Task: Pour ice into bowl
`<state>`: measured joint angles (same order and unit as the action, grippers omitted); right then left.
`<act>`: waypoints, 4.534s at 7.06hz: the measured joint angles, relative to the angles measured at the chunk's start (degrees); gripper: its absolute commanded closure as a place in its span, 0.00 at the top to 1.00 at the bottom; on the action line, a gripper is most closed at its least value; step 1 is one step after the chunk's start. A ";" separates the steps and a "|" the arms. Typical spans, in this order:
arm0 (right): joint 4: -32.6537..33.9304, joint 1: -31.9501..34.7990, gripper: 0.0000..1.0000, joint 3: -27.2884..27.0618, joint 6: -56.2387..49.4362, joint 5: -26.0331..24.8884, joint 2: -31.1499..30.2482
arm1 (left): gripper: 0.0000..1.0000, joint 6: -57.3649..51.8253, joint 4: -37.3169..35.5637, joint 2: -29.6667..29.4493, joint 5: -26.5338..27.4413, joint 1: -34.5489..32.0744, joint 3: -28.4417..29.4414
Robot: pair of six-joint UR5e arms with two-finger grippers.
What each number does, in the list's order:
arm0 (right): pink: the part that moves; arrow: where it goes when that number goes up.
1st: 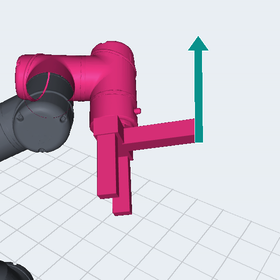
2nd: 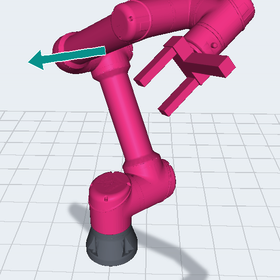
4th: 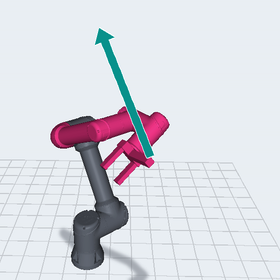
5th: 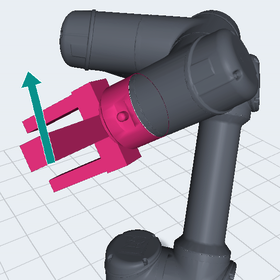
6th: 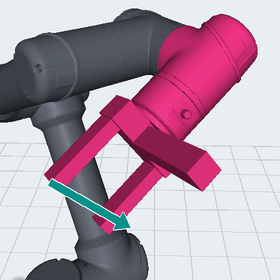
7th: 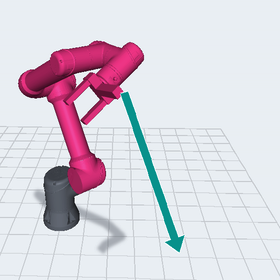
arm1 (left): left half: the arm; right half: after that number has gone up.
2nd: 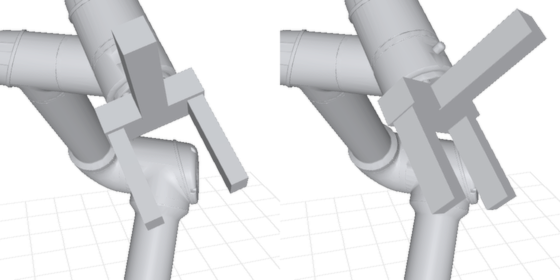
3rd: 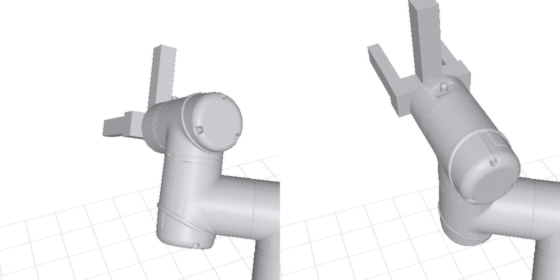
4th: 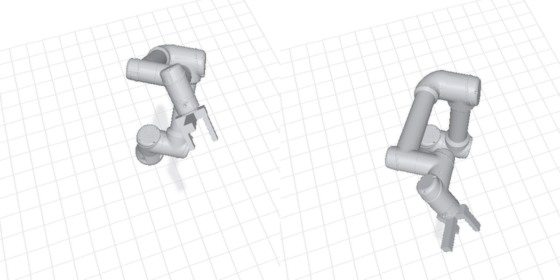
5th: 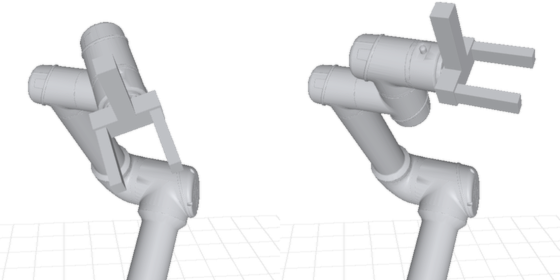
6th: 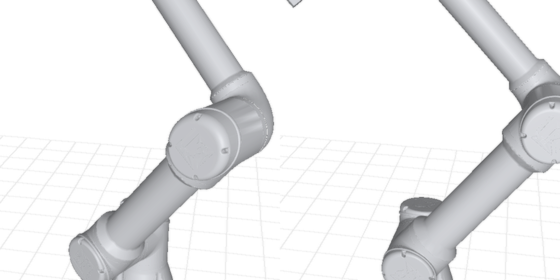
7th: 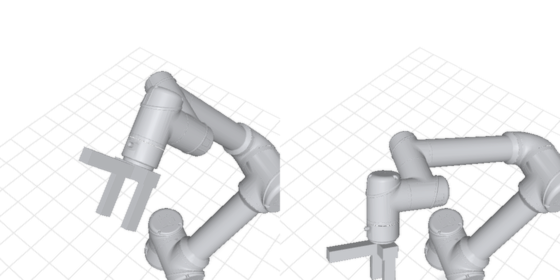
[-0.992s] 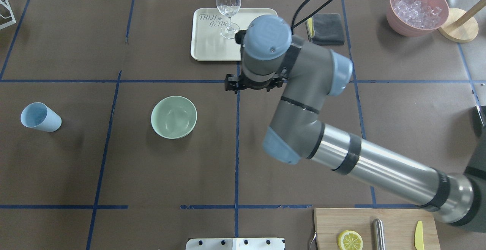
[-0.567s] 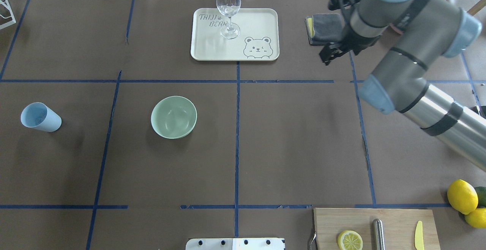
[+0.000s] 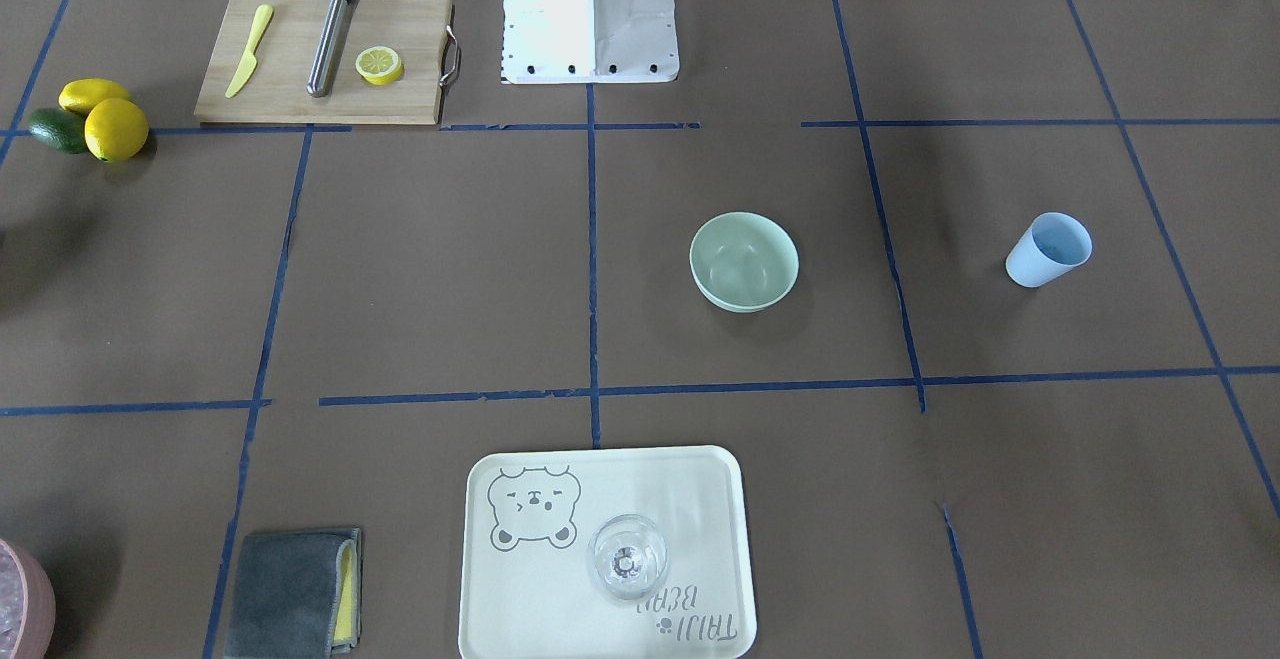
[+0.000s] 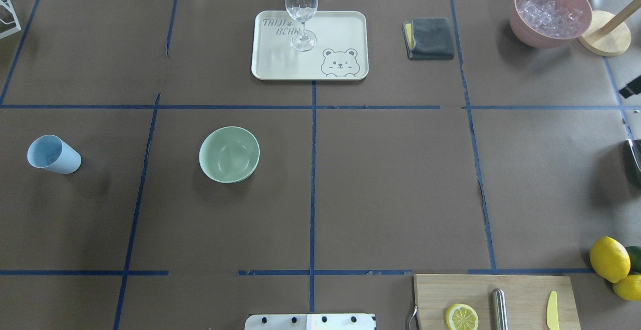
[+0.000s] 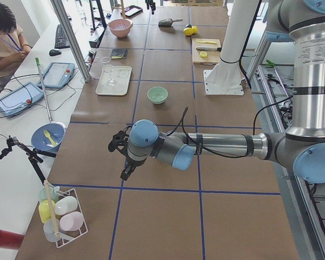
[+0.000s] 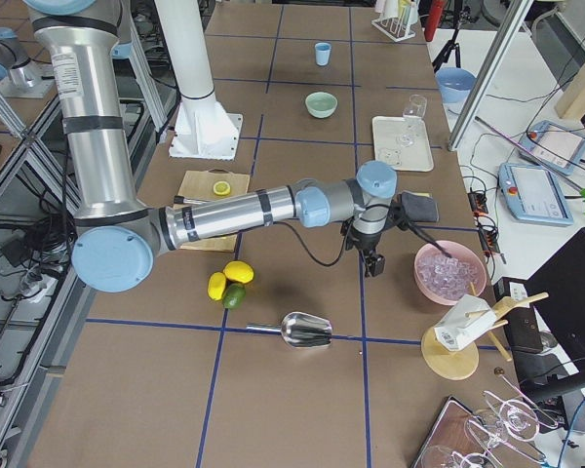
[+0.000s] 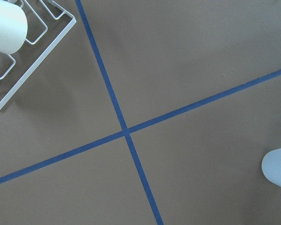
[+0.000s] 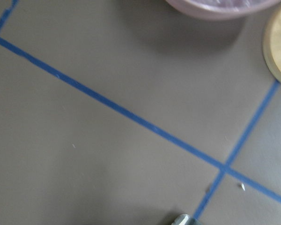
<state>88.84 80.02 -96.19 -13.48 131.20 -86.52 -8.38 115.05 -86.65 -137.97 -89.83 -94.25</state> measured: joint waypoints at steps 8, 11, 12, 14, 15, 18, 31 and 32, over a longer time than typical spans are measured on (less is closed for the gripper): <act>-4.94 5.84 1.00 -0.31 11.77 3.00 -8.71 | 1.00 40.62 41.87 5.30 8.26 17.47 -0.27; -4.99 5.85 1.00 -0.24 11.72 3.01 -8.75 | 1.00 54.15 50.47 14.45 30.78 34.07 -6.42; -4.99 5.84 1.00 -0.24 11.72 3.01 -8.75 | 1.00 56.21 50.69 16.51 38.14 39.77 -7.47; -5.65 5.84 1.00 -0.26 11.77 3.01 -8.78 | 1.00 62.56 50.70 19.50 52.34 52.10 -7.97; -5.85 5.85 1.00 -0.28 11.80 3.01 -8.81 | 1.00 66.74 50.58 20.21 58.35 57.87 -7.71; -5.96 5.84 1.00 -0.31 11.80 3.07 -8.79 | 1.00 73.53 50.67 19.23 69.22 64.78 -4.92; -5.96 5.84 1.00 -0.31 11.81 3.01 -8.69 | 1.00 73.93 51.42 9.32 79.06 64.64 6.37; -5.96 5.84 1.00 -0.31 11.81 3.01 -8.69 | 1.00 73.94 51.52 9.31 79.08 64.51 6.41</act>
<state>82.88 85.87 -96.50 -1.67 134.21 -95.21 65.56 166.57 -77.34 -58.90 -25.32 -87.84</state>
